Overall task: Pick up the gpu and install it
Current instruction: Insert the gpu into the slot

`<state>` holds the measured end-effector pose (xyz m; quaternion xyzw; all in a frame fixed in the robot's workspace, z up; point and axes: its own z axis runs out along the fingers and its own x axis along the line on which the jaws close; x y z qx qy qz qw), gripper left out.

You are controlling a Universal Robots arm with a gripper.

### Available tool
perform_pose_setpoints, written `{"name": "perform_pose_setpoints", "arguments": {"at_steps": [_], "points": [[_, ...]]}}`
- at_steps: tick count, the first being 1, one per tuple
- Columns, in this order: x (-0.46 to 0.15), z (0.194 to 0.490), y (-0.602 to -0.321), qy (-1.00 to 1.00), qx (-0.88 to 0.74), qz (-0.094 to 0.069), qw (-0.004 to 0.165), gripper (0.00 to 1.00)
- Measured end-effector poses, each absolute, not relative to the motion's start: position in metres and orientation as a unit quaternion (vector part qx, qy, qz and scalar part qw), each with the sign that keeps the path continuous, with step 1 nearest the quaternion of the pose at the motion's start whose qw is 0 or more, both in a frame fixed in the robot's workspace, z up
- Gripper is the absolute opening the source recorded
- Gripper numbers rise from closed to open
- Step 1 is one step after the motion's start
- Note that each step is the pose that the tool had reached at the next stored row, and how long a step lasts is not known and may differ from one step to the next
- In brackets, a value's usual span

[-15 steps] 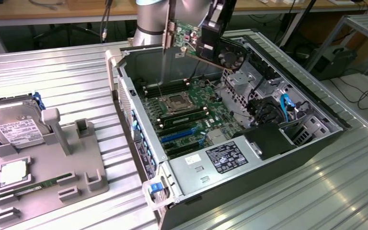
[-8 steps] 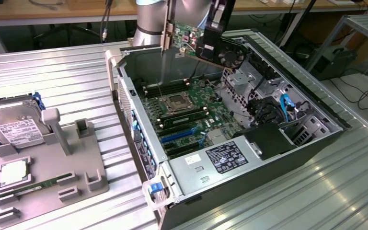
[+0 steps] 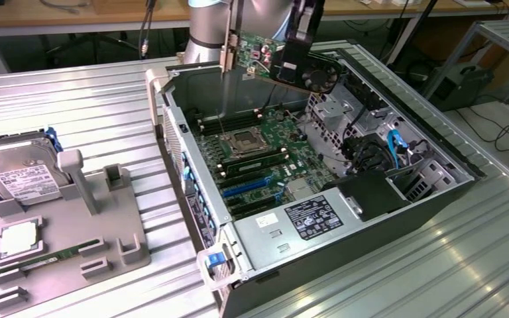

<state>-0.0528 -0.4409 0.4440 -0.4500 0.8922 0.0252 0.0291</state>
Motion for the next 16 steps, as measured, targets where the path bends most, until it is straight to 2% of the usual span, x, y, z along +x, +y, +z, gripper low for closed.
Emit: {"name": "perform_pose_setpoints", "arguments": {"at_steps": [16], "points": [[-0.0530,0.4436,-0.4409,0.854,-0.520,0.027,0.027,0.28]]}}
